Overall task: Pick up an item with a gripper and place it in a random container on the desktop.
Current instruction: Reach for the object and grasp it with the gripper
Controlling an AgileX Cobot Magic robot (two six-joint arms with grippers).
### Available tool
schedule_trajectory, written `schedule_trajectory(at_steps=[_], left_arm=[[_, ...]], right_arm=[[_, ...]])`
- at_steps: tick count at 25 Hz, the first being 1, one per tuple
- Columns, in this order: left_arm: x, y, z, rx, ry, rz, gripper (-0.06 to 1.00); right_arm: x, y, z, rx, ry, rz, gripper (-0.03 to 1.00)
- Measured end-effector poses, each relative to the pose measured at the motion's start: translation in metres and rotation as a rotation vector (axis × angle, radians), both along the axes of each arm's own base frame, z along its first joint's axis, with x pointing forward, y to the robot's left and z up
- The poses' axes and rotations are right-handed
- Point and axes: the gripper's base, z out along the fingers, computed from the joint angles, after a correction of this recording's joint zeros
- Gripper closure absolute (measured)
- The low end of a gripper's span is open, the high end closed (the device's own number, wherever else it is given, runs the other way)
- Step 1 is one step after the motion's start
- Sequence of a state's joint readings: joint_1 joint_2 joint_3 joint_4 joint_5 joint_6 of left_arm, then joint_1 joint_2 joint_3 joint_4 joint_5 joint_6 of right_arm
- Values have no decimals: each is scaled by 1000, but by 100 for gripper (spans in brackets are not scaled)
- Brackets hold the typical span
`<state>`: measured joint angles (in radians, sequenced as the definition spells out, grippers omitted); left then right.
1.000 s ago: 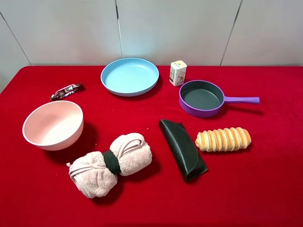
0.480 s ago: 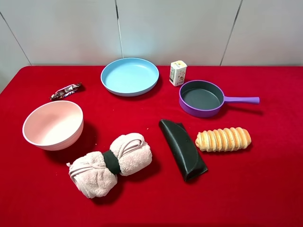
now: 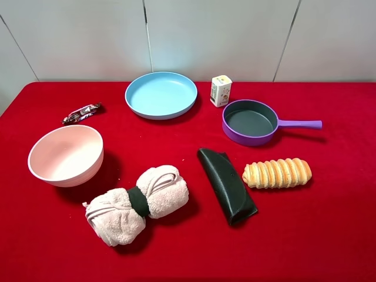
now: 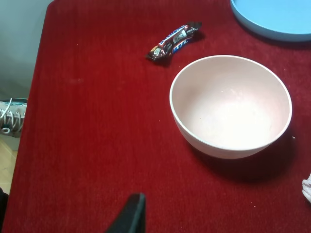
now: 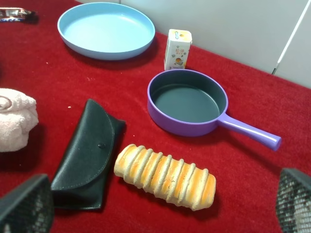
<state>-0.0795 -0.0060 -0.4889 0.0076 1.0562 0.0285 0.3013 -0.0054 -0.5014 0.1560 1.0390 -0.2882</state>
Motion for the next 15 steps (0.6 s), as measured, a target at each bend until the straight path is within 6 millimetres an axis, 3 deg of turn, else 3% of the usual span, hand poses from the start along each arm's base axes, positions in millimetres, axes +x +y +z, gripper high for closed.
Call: schedule_trajectory(at_steps=[15], left_arm=[[0, 0, 0, 0, 0, 0, -4]], right_arm=[[0, 0, 0, 0, 0, 0, 27]])
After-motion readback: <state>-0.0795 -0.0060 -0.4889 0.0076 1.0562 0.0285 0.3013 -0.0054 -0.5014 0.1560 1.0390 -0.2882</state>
